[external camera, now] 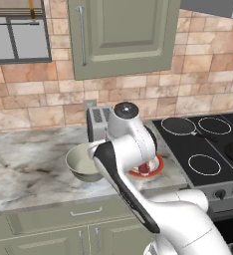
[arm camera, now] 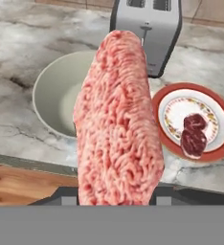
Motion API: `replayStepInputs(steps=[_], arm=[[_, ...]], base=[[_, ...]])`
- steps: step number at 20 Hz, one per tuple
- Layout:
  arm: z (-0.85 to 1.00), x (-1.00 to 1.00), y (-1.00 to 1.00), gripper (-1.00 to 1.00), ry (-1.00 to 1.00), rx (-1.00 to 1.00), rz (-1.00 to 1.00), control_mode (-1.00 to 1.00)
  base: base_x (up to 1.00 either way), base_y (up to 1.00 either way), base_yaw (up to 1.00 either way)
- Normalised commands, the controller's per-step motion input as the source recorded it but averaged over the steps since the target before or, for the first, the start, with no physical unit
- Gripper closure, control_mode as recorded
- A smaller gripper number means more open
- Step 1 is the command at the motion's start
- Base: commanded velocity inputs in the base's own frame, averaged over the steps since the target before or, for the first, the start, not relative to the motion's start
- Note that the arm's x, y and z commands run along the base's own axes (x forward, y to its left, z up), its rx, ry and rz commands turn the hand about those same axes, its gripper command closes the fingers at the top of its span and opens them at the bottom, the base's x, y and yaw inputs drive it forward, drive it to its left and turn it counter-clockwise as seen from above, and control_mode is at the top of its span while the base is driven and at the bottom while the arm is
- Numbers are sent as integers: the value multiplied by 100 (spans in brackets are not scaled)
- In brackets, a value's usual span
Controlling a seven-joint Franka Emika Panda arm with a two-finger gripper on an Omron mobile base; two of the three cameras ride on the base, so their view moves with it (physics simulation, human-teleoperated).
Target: Place one of the steaks on the plate and the other in the bowl. Then place the bowl in the fridge.
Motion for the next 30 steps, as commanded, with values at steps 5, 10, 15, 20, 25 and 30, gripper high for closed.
replayStepInputs(steps=[5,10,15,20,25,30], arm=[[-36,51,46,100,2,-1,-1,-100],[-22,47,33,100,2,0,0,-100],[-16,25,1,100,2,0,0,-100],[-42,1,0,100,3,-2,0,-100],[-25,4,-1,100,1,0,0,-100],[-20,18,-10,100,2,0,0,-100]], base=[[0,0,0],[0,0,0],[0,0,0],[0,0,0],[0,0,0],[0,0,0]])
